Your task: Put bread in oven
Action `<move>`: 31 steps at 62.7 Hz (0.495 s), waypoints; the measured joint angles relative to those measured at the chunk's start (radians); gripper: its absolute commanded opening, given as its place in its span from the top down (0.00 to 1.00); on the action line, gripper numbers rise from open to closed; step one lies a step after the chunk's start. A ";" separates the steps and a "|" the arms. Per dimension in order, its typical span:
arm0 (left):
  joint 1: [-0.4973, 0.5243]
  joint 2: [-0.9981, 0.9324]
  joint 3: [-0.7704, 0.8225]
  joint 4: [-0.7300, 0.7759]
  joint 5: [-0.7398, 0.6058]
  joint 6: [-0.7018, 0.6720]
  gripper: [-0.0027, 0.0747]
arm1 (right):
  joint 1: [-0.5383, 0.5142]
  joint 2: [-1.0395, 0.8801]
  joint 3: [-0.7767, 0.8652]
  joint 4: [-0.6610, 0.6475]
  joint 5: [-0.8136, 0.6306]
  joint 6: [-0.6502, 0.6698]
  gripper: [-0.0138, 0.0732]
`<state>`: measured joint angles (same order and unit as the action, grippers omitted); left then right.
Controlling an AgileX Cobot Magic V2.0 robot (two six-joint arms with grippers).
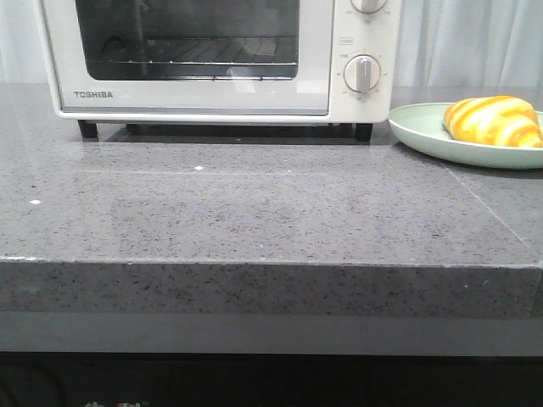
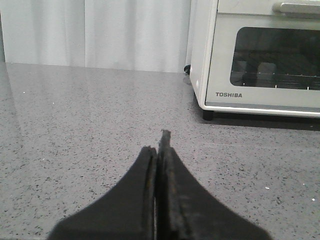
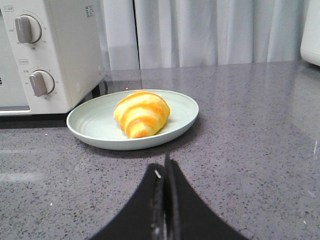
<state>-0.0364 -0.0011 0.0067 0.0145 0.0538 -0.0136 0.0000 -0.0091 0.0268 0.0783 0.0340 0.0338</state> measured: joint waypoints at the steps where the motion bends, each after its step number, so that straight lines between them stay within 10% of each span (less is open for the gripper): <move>1: 0.000 0.000 0.000 0.000 0.000 0.000 0.99 | 0.000 0.000 0.000 -0.002 -0.002 -0.002 0.92; 31: 0.000 0.067 -0.377 0.000 0.246 0.000 0.99 | 0.000 0.002 -0.303 -0.058 0.176 -0.009 0.92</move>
<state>-0.0364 0.0663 -0.3706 0.0145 0.2995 -0.0136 0.0000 -0.0066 -0.2761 0.0199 0.2101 0.0249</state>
